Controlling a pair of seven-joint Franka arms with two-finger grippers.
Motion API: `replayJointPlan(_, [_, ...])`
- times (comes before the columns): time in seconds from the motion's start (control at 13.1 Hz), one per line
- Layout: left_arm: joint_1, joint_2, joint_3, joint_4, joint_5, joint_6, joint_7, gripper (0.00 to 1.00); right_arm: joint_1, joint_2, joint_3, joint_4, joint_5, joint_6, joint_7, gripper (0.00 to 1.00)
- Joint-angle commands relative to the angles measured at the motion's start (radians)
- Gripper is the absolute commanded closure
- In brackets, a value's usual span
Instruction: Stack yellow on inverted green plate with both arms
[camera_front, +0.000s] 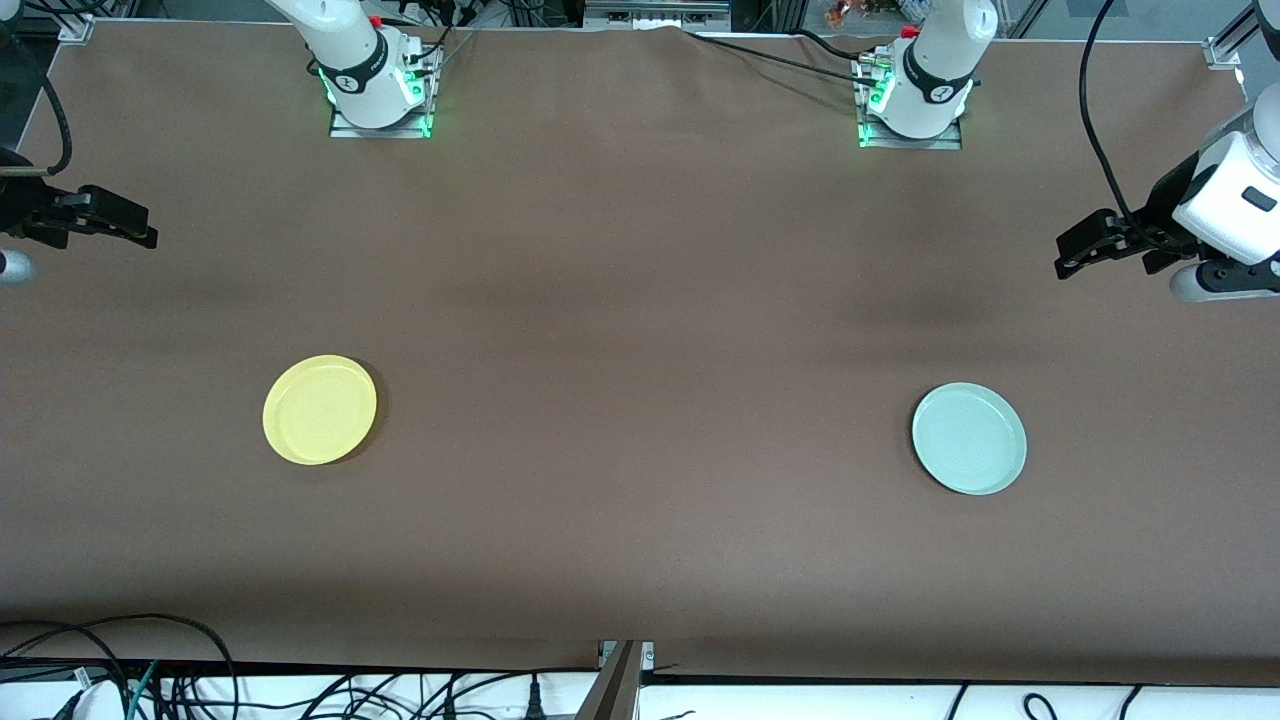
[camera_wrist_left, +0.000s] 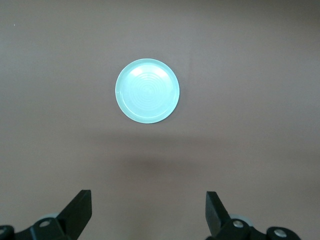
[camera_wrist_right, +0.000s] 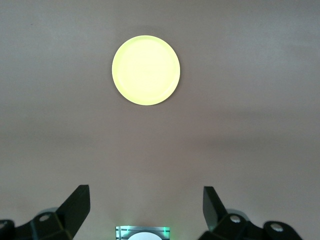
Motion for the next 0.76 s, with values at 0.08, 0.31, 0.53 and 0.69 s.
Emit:
replayJointPlan(0.08, [0.016,0.032,0.001,0.03,-0.009,-0.001,0.0,0.0,-0.008,-0.005,0.004,-0.001,-0.004,0.003,-0.011,0.0])
replayJointPlan(0.31, [0.015,0.141,0.003,0.044,-0.006,0.007,0.003,0.0,-0.008,-0.005,0.004,-0.001,-0.004,0.003,-0.011,0.0])
replayJointPlan(0.53, [0.015,0.268,0.001,0.078,-0.006,0.008,0.0,0.0,-0.008,-0.005,0.004,-0.001,-0.004,0.003,-0.011,0.0])
replayJointPlan(0.69, [-0.003,0.359,-0.003,0.137,0.088,0.0,0.003,0.0,-0.012,-0.003,0.004,-0.001,-0.004,0.003,-0.011,0.0])
